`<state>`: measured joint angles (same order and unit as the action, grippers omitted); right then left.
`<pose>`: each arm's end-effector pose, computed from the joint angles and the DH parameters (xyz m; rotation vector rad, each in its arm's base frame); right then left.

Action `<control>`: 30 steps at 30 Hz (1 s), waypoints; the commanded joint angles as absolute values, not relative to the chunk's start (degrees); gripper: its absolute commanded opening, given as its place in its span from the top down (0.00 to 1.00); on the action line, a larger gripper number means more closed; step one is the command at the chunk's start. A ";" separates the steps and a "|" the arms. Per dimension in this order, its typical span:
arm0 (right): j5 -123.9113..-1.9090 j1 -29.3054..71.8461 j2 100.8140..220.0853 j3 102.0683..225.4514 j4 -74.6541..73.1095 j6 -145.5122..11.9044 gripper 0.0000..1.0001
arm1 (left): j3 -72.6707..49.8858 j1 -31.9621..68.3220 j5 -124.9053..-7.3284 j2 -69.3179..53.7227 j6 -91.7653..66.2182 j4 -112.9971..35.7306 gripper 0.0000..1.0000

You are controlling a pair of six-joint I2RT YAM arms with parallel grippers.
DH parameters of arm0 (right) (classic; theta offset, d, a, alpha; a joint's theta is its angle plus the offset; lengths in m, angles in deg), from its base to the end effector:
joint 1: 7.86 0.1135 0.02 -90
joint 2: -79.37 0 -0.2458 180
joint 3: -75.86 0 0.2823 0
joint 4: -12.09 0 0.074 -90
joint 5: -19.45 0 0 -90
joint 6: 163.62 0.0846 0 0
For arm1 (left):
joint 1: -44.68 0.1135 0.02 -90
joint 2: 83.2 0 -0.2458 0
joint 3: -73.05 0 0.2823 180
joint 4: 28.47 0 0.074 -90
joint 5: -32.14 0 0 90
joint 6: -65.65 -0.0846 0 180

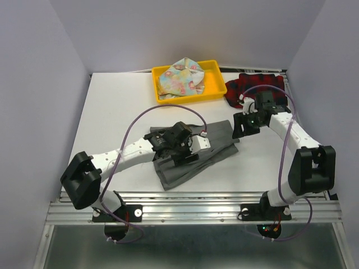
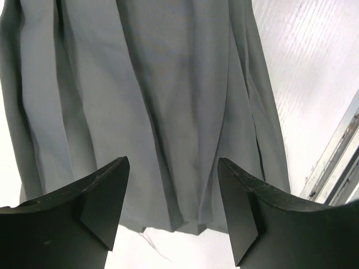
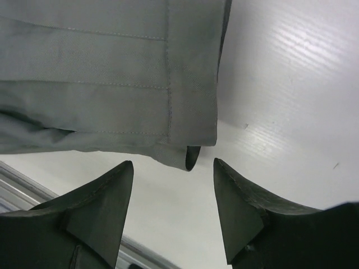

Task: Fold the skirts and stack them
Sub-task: Fold the skirt

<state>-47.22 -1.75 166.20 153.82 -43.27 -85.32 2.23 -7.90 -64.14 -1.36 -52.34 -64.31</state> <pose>0.3457 0.0707 0.1788 -0.5298 2.5787 0.5129 0.2177 -0.2997 0.1875 1.5967 1.8030 -0.3318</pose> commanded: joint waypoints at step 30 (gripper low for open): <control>-30.91 -11.02 181.76 142.71 -32.26 -68.43 0.85 | -3.65 -13.33 -61.64 13.65 -47.47 -56.64 0.54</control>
